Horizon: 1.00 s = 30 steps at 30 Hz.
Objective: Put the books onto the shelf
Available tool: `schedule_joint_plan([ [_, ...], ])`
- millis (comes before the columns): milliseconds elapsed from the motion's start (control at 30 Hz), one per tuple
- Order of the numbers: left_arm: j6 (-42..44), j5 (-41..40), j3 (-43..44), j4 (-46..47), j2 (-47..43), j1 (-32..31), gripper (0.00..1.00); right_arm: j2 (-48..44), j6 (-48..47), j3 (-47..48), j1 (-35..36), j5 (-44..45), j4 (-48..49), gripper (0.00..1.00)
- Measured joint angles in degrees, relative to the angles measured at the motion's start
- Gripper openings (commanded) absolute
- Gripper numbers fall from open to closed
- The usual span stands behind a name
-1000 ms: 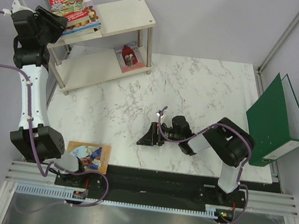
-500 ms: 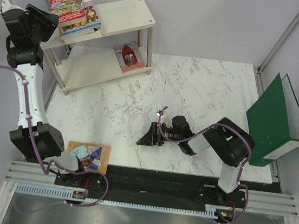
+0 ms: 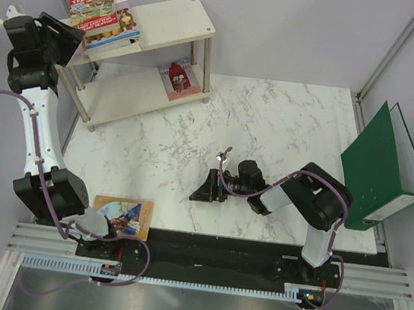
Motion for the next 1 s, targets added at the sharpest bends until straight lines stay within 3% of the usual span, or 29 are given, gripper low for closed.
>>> schedule_joint_plan([
  [200, -2.5, 0.4, -1.0, 0.9, 0.4, 0.0, 0.63, 0.0, 0.0, 0.0, 0.0, 0.0, 0.1, 0.98],
  [400, -5.1, 0.4, -1.5, 3.8, 0.9, 0.0, 0.55, 0.1, 0.1, 0.0, 0.0, -0.1, 0.2, 0.98],
  [600, -7.1, 0.5, -1.6, 6.0, 2.6, 0.3, 0.39, 0.3, 0.5, 0.1, 0.0, -0.2, 0.5, 0.98],
  [800, -9.1, 0.4, -2.6, 10.1, 2.8, 0.5, 0.08, 0.5, 0.7, 0.3, 0.0, -0.4, 0.6, 0.98],
  [1000, -10.3, 0.2, -3.4, 12.2, 2.8, 0.5, 0.02, 0.7, 0.9, 0.4, 0.0, -0.5, 0.7, 0.98],
])
